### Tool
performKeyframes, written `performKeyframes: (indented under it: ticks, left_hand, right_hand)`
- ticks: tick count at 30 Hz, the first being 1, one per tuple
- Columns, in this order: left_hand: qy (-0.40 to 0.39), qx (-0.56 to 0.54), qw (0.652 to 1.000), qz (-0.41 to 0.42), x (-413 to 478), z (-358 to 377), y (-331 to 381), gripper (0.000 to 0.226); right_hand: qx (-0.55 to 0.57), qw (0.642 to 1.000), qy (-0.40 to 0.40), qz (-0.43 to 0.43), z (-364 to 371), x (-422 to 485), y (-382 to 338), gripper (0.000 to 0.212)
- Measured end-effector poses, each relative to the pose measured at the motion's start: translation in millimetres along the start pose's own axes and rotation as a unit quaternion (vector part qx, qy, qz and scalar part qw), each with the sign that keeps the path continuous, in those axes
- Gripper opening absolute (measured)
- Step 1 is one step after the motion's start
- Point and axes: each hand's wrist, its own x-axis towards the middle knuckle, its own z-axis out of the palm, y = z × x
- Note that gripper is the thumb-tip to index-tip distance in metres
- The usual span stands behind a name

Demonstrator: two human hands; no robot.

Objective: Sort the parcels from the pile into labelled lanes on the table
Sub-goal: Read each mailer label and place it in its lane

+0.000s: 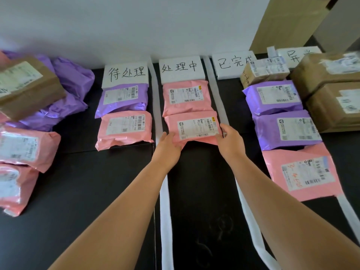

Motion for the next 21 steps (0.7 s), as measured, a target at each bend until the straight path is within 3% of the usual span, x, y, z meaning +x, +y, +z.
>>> performKeyframes:
  ticks: [12,21]
  left_hand:
    - [0.078,-0.046,0.995,0.035,-63,-31,-39,0.052]
    - [0.123,-0.092,0.987,0.048,-133,-111,-131,0.046]
  right_hand:
    - [0.062,0.995,0.077,-0.005,14,-70,-54,0.034]
    - [0.068,0.991,0.099,-0.057,74,-170,-128,0.029]
